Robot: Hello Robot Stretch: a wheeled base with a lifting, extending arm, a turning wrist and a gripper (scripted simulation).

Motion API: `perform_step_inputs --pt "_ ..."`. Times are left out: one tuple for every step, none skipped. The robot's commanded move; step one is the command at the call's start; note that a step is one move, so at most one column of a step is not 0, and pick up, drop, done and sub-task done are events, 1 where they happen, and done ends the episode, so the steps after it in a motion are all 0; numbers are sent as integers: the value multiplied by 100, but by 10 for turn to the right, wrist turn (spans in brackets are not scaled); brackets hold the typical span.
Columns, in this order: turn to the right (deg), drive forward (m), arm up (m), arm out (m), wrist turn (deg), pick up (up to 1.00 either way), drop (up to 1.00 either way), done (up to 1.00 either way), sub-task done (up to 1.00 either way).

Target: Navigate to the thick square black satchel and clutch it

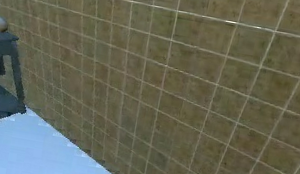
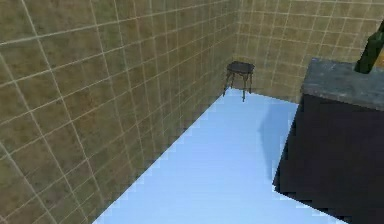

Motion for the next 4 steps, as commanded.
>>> perform_step_inputs --pt "60 0 0 0 0 0 0 0 0" --pt "0 20 0 0 0 0 0 0 0" --pt "-180 0 0 0 0 0 0 0 0" --pt "0 40 0 0 0 0 0 0 0"
